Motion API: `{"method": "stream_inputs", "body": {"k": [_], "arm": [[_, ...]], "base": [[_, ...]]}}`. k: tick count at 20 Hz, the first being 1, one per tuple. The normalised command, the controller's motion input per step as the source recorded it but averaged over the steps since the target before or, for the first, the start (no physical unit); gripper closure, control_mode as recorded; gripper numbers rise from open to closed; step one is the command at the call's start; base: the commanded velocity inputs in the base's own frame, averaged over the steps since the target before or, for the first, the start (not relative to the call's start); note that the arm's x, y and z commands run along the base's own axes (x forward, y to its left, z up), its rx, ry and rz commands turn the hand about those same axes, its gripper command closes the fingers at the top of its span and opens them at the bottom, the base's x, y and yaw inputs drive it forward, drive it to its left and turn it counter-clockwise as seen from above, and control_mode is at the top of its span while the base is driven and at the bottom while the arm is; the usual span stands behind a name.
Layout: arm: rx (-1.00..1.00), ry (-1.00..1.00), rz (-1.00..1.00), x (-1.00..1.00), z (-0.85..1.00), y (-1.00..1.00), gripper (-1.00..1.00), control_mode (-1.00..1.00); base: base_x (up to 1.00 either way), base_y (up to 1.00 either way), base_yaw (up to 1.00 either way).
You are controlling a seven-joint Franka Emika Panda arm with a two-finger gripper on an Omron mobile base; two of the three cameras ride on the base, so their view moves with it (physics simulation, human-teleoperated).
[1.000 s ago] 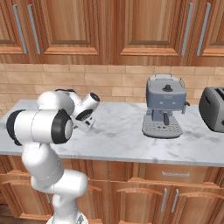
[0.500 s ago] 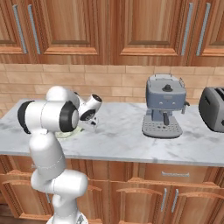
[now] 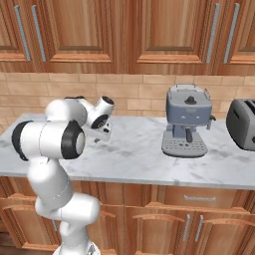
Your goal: Clear the mugs and bowl far away from the sink.
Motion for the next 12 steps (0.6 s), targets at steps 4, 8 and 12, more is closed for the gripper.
{"method": "stream_inputs", "body": {"k": [4, 8, 12], "arm": [[-0.11, -0.1, 0.02, -0.61, 0.54, -0.16, -1.0, -1.0], [-0.16, -0.13, 0.01, -0.63, 0.73, -0.1, -1.0, -1.0], [-0.19, -0.11, 0.0, -0.57, 0.79, 0.0, -1.0, -1.0]], "base": [[0.0, 0.0, 0.0], [0.0, 0.0, 0.0], [0.0, 0.0, 0.0]]}}
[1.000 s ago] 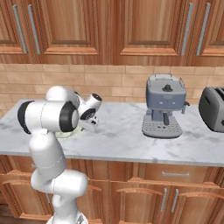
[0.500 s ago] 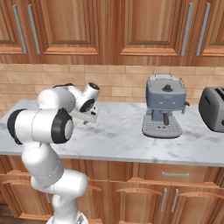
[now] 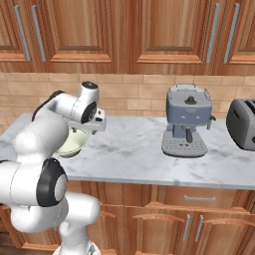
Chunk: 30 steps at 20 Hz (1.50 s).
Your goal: Clear the mugs and bowl far away from the sink.
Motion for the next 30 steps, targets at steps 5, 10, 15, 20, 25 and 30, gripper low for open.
{"method": "stream_inputs", "body": {"k": [5, 10, 15, 20, 25, 30], "arm": [[-0.11, -0.04, 0.0, -0.57, 0.8, -0.03, -1.0, -1.0], [-0.01, 0.0, 0.0, -0.51, 0.52, -0.21, -1.0, -1.0], [0.0, 0.0, 0.0, -0.39, 0.09, -0.19, -1.0, 1.0], [0.0, 0.0, 0.0, 0.0, 0.0, 0.0, -1.0, 1.0], [0.0, 0.0, 0.0, 0.0, 0.0, 0.0, -1.0, 1.0], [0.0, 0.0, 0.0, 0.0, 0.0, 0.0, -1.0, 1.0]], "base": [[0.0, 0.0, 0.0], [0.0, 0.0, 0.0], [-0.11, -0.02, 0.0], [-0.82, -0.13, 0.13], [-0.78, -0.24, 0.55], [-0.54, -0.2, 0.78]]}}
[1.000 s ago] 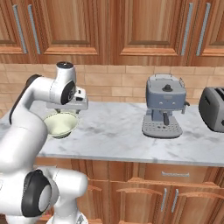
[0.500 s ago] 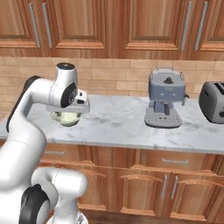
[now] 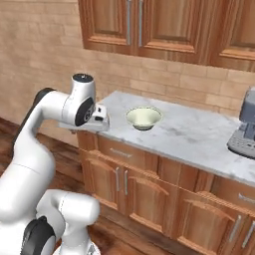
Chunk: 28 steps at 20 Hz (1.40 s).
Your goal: Clear the mugs and bowl far away from the sink.
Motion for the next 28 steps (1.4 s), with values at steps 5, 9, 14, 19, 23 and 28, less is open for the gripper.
{"method": "stream_inputs", "body": {"k": [5, 9, 14, 19, 23, 28], "arm": [[0.0, 0.0, 0.0, 0.0, 0.0, 0.0, -1.0, 1.0], [0.0, 0.0, 0.0, 0.0, 0.0, 0.0, -1.0, 1.0], [0.0, 0.0, 0.0, 0.0, 0.0, 0.0, -1.0, 1.0], [0.0, 0.0, 0.0, 0.0, 0.0, 0.0, -1.0, 1.0], [0.0, 0.0, 0.0, 0.0, 0.0, 0.0, -1.0, 1.0], [0.0, 0.0, 0.0, 0.0, 0.0, 0.0, -1.0, 1.0]], "base": [[-0.47, -0.12, 0.83], [-0.39, -0.06, 0.88], [-0.31, -0.13, 0.86], [-0.24, -0.14, 0.83], [-0.21, -0.14, 0.81], [-0.15, -0.04, 0.8]]}}
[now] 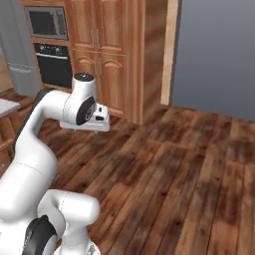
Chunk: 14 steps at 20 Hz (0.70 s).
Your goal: Clear the mugs and bowl far away from the sink.
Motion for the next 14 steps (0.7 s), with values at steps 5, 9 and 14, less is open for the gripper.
{"method": "stream_inputs", "body": {"k": [5, 9, 14], "arm": [[0.0, 0.0, 0.0, 0.0, 0.0, 0.0, -1.0, 1.0], [0.0, 0.0, 0.0, 0.0, 0.0, 0.0, -1.0, 1.0], [0.0, 0.0, 0.0, 0.0, 0.0, 0.0, -1.0, 1.0]], "base": [[-0.11, -0.01, 0.78], [-0.1, 0.0, 0.77], [-0.01, 0.0, 0.74]]}}
